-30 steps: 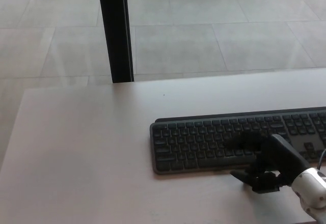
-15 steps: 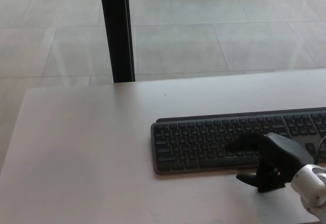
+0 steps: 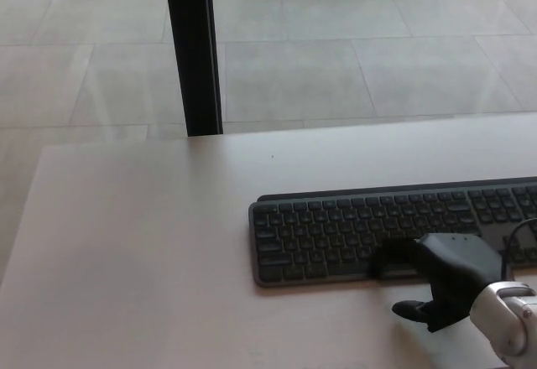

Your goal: The robot uses its right fingers to click on the space key of the black keyboard placed on the center of the white desk.

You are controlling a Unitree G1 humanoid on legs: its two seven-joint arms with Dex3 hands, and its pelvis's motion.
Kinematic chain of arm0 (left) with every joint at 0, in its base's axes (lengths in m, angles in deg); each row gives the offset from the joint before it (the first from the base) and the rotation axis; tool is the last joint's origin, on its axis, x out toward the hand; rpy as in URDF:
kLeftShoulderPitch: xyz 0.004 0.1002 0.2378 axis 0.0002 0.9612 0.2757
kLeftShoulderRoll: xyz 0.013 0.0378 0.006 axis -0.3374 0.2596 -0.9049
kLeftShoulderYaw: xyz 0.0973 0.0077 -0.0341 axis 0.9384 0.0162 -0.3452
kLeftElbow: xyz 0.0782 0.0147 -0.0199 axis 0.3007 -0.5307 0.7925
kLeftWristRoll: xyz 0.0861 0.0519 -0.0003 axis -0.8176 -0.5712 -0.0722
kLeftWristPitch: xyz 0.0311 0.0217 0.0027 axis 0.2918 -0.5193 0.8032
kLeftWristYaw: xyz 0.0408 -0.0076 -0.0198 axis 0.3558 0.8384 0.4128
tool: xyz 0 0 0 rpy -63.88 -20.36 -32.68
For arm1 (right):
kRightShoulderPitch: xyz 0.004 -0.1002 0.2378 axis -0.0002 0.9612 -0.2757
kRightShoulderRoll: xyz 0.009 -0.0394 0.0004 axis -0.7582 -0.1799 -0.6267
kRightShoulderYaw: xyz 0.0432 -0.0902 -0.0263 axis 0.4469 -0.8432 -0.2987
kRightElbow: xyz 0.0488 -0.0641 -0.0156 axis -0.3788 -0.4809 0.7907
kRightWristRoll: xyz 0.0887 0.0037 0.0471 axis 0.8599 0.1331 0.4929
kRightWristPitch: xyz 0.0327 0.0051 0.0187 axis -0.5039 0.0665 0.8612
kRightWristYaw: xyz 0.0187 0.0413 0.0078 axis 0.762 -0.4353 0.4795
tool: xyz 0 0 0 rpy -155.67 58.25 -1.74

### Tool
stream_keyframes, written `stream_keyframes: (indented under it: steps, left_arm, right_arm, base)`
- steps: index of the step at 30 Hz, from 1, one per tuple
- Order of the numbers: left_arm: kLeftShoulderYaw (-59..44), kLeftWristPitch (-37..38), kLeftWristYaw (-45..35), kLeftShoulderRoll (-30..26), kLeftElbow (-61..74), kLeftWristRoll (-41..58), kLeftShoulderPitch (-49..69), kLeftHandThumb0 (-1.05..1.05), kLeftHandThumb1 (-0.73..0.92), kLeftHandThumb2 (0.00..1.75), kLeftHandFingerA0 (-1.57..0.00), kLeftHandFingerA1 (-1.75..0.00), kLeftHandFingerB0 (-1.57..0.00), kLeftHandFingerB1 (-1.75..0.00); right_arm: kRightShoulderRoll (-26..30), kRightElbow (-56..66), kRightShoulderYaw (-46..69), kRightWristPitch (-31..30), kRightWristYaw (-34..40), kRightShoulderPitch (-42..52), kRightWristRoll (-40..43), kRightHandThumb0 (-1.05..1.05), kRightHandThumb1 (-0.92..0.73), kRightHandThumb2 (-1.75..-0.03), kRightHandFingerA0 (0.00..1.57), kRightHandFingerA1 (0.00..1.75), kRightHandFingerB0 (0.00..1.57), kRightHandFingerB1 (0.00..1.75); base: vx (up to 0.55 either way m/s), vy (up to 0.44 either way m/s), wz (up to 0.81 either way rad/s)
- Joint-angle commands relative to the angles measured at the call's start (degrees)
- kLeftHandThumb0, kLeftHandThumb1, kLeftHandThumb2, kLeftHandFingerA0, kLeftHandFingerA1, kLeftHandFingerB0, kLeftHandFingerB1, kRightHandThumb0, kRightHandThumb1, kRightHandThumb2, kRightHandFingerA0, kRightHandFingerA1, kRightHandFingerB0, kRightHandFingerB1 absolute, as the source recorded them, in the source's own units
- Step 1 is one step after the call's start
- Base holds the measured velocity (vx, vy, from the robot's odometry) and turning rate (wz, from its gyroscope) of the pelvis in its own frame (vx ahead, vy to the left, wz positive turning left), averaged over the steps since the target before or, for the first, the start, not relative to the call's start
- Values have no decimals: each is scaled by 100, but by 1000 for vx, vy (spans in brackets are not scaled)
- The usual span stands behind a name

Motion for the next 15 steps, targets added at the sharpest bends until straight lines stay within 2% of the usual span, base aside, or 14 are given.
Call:
stream_keyframes:
  steps: [1, 3, 5, 15]
  left_arm:
    - [10, 113, -99, -114, 7, 139, 39, -52, 69, 60, -67, -75, -60, -56]
    - [85, 80, -89, -138, -1, 83, 36, -55, 69, 61, -65, -71, -57, -54]
    - [139, 114, 14, -136, 15, 55, 28, -54, 69, 61, -71, -74, -62, -55]
    - [125, 77, 14, -166, 7, 165, -38, -53, 69, 61, -70, -76, -65, -57]
  right_arm:
    - [114, -196, -48, 105, -19, 97, -647, -48, -61, -63, 74, 145, 55, 45]
    - [92, -218, -31, 114, -33, 99, -708, -48, -62, -63, 75, 148, 54, 46]
    - [75, -232, -27, 129, -29, 140, -793, -46, -60, -63, 75, 149, 56, 43]
    - [-9, -369, -67, 253, 34, 234, -1154, -47, -62, -64, 71, 151, 55, 44]
  base:
    - [0, 0, 0]
    - [0, 0, 0]
    - [0, 0, 0]
    - [0, 0, 0]
